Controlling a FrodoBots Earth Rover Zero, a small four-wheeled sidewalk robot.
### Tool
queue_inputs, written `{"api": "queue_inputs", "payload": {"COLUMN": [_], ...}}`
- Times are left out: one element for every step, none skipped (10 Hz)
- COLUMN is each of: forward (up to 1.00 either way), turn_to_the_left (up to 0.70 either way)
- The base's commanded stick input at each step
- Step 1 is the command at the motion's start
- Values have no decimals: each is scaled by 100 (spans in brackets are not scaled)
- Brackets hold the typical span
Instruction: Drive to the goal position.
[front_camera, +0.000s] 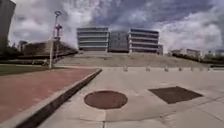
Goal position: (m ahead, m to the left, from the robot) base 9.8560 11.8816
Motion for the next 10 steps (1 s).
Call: {"api": "queue_inputs", "payload": {"forward": [100,100,100,100,100,100,100,100,100,100], "turn_to_the_left": [0,0,-34,-40,-16,0,0,0,0,0]}}
